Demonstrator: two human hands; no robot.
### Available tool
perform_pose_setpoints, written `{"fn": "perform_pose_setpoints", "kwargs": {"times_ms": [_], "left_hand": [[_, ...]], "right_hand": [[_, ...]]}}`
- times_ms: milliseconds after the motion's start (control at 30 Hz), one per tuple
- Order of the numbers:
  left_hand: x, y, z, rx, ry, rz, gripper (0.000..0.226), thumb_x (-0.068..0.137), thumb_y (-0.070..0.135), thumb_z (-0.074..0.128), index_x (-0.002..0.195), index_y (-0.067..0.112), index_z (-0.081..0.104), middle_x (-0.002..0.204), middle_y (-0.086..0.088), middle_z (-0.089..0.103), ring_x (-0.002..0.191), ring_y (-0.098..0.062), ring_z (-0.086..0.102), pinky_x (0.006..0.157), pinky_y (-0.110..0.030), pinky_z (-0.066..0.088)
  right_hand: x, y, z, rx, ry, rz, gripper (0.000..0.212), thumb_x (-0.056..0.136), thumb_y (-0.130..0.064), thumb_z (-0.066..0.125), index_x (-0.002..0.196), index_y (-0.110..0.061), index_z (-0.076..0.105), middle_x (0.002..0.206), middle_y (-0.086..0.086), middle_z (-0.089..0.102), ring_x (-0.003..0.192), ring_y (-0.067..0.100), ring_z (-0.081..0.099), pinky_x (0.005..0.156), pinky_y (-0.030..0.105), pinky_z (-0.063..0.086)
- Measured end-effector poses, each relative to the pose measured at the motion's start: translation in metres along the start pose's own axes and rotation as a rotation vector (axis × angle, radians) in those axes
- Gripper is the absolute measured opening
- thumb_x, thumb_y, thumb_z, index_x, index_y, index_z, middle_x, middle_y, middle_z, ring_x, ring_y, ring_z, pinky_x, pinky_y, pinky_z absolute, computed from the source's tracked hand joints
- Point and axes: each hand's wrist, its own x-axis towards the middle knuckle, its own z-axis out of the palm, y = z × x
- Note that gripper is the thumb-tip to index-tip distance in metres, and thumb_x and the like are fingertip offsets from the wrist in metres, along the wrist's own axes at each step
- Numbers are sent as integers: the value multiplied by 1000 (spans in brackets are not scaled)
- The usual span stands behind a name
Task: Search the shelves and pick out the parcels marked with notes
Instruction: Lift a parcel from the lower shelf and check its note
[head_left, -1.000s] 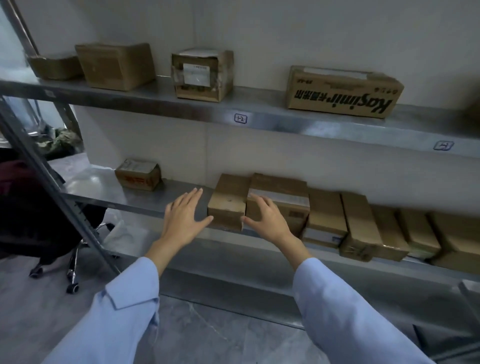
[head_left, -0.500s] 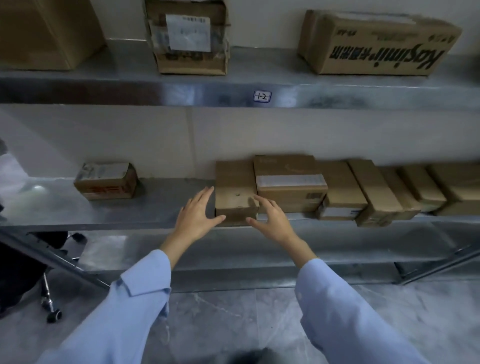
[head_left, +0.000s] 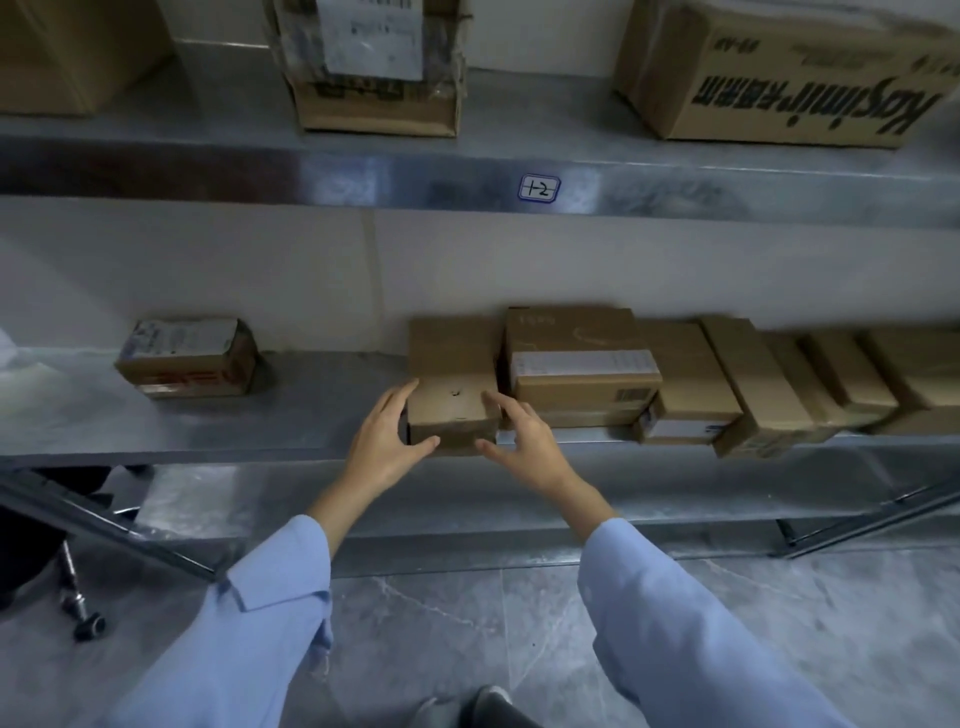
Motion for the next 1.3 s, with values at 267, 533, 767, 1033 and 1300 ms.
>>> {"fn": "perform_pose_setpoints", "kwargs": {"times_ms": [267,533,767,1033,1300], "left_hand": [[2,-17,-19,-5,36,-15,78,81,34,77,146,24,38,146,3,42,131,-16,44,106,-35,41],[14,-24,-23,-100,-66,-115,86,79,41,77,149,36,28,149,6,43,128,-16,48,103,-47,46],[13,-19,-21,-202,-77,-142,86,79,35,79,149,33,29,147,4,45,129,-19,49,103,-48,47],[16,2,-43,-233,-47,-132,89,77,28,82,149,30,30,141,8,45,130,-19,47,106,-45,44],[22,21,-61,-244,-33,-159,106,66,30,88,152,23,28,151,-5,32,135,-25,40,112,-47,37]], "right_hand": [[16,-6,11,68,-27,-32,59,90,-26,69,142,-22,41,138,3,46,126,19,48,108,33,41],[30,-11,15,67,-71,2,73,94,-31,63,154,-19,23,155,7,35,143,22,32,112,31,31],[29,-17,12,60,-62,26,72,92,-29,66,152,-18,27,151,8,41,136,26,42,109,33,38],[27,-37,-6,73,-28,-2,73,90,-30,70,151,-21,30,145,6,48,130,23,46,95,22,37],[28,-55,-23,188,34,-7,89,76,-17,83,148,-18,32,131,-5,51,123,14,51,98,23,45]]}}
